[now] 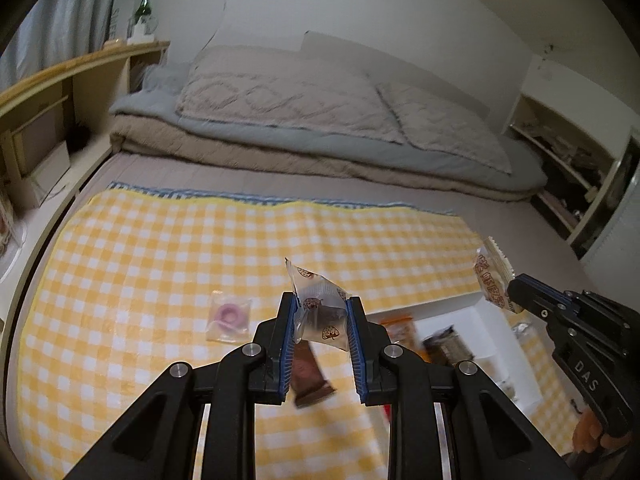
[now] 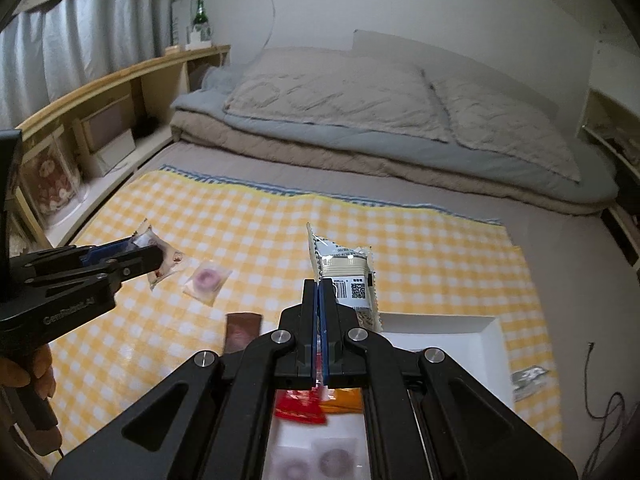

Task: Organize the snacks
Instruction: 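Carry the silver-white wrapper with the right tool while the left tool carries the clear pack to the tray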

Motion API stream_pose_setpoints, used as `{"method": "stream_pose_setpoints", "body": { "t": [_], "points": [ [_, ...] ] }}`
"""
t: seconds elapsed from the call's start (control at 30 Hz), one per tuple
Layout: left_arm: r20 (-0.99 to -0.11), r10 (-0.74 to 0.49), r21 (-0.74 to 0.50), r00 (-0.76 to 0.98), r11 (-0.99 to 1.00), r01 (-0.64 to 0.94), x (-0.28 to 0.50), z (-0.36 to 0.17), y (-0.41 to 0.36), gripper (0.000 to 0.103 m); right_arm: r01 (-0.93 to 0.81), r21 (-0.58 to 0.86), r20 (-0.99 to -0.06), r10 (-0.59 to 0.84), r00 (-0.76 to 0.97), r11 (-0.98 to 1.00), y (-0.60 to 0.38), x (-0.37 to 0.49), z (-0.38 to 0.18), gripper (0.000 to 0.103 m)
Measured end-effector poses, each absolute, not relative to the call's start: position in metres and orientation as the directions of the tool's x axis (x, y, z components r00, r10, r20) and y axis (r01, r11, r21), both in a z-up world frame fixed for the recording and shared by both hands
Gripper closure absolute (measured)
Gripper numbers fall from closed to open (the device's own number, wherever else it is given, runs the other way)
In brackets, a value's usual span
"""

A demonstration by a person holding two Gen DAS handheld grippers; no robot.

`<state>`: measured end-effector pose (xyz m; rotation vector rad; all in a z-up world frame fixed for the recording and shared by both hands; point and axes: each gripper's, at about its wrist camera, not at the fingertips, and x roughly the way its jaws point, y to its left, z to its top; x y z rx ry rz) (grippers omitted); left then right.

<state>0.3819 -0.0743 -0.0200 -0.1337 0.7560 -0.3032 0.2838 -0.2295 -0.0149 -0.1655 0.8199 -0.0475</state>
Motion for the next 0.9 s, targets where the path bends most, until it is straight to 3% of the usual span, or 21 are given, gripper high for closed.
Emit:
{"method": "stream_pose_setpoints", "body": {
  "t": [0.43, 0.9],
  "points": [
    [-0.646, -0.404, -0.237, 0.648, 0.913, 0.332, 0.368, -0.01, -0.16, 0.079, 0.089, -0.191, -0.694, -0.198, 0.692, 0.978, -0.313, 0.25, 0.019, 0.102],
    [-0.68, -0.514, -0.321, 0.523, 0.85, 0.417, 0.406, -0.049, -0.265, 0.079, 0.212, -0.144, -0.732, -0.249, 0.634, 0.966, -0.414, 0.232, -0.003, 0.102]
  ]
}}
